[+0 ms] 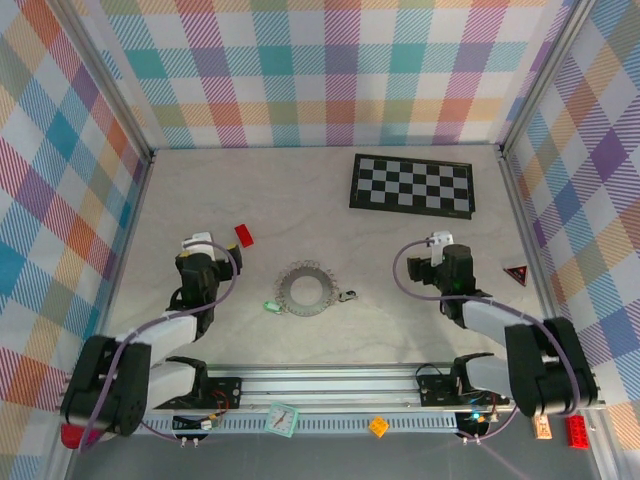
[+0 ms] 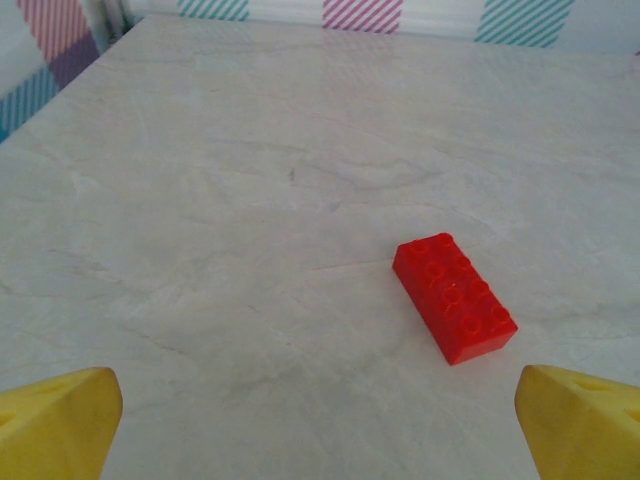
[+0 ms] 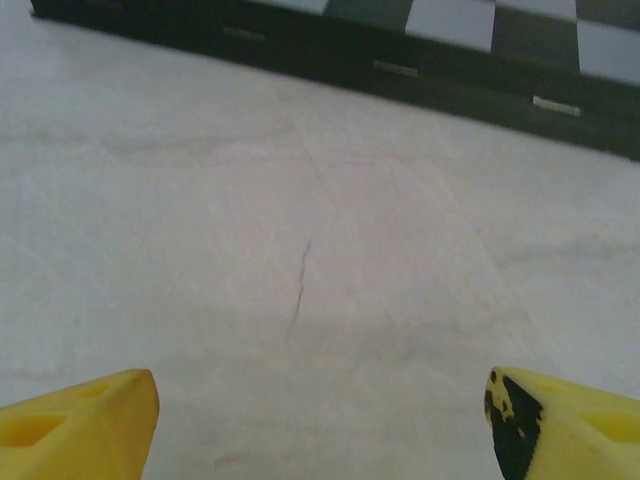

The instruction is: Put the keys on the keyring

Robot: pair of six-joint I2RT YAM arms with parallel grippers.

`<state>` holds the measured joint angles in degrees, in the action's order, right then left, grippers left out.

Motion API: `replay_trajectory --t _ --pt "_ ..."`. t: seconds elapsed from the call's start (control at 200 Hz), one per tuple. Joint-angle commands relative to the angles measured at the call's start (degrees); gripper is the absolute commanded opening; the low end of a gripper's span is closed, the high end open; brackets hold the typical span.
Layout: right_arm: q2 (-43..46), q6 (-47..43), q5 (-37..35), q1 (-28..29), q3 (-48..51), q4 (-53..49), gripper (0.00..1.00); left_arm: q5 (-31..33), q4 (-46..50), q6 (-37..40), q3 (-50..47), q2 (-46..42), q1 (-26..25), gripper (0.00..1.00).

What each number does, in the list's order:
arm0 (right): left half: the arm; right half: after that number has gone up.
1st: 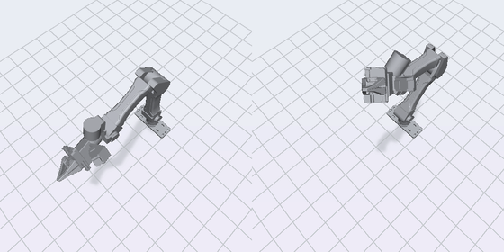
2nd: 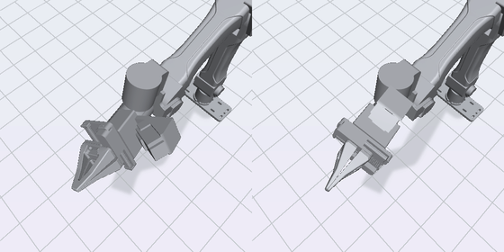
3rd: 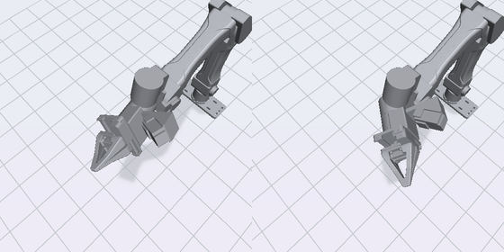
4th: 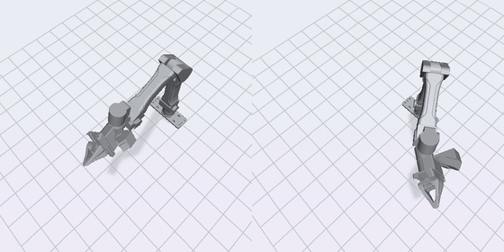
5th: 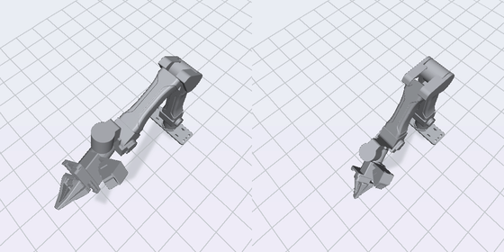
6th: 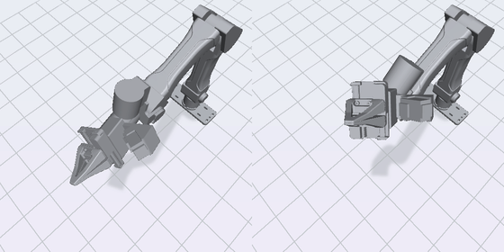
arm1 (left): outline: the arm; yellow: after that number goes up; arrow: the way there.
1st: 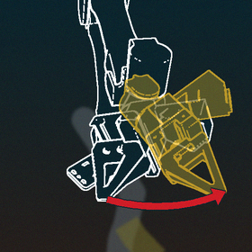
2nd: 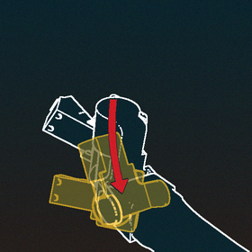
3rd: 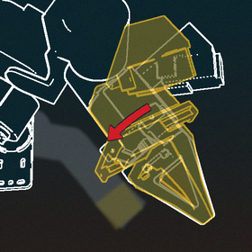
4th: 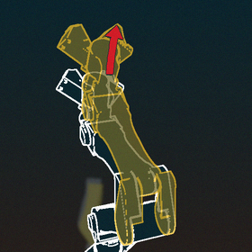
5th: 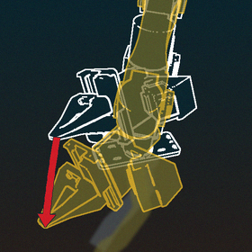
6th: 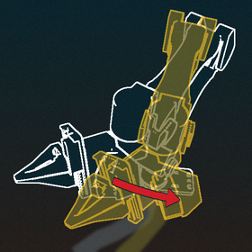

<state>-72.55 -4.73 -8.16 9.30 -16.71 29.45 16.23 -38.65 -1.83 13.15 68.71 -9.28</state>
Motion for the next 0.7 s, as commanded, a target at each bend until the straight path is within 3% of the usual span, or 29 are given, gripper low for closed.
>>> replay_trajectory --t 0.0,0.145,0.24,0.295,0.37,0.505,0.605,0.695 --pt "-4.6 -1.3 4.2 -1.4 -2.1 16.7 0.83 -3.4 -10.0 1.5 1.1 4.3 1.0 1.00" --pt "-10.6 1.4 6.7 -5.1 -3.6 19.8 0.82 -8.2 -11.8 4.9 3.5 9.3 2.5 1.00" --pt "-16.0 2.6 9.1 -6.8 -1.4 29.9 0.83 -10.3 -16.0 4.7 4.2 14.8 4.1 1.00" --pt "-14.2 2.6 10.0 -7.1 -4.0 21.6 0.83 -10.7 -18.6 4.5 4.7 18.8 4.4 1.00" --pt "-15.5 3.5 10.2 -7.8 -5.7 20.6 0.83 -11.7 -20.6 5.4 5.7 22.0 4.3 1.00" --pt "-15.7 5.1 11.3 -9.3 -7.2 17.6 0.86 -4.3 -10.6 2.3 10.3 21.6 4.4 1.00" --pt "-15.5 5.1 11.2 -9.4 -7.4 17.1 0.86 1.3 -13.5 3.4 9.0 21.6 1.9 1.00" --pt "-15.6 5.2 11.2 -9.3 -7.4 17.2 0.86 1.2 -13.6 3.7 9.0 21.7 1.7 1.00"
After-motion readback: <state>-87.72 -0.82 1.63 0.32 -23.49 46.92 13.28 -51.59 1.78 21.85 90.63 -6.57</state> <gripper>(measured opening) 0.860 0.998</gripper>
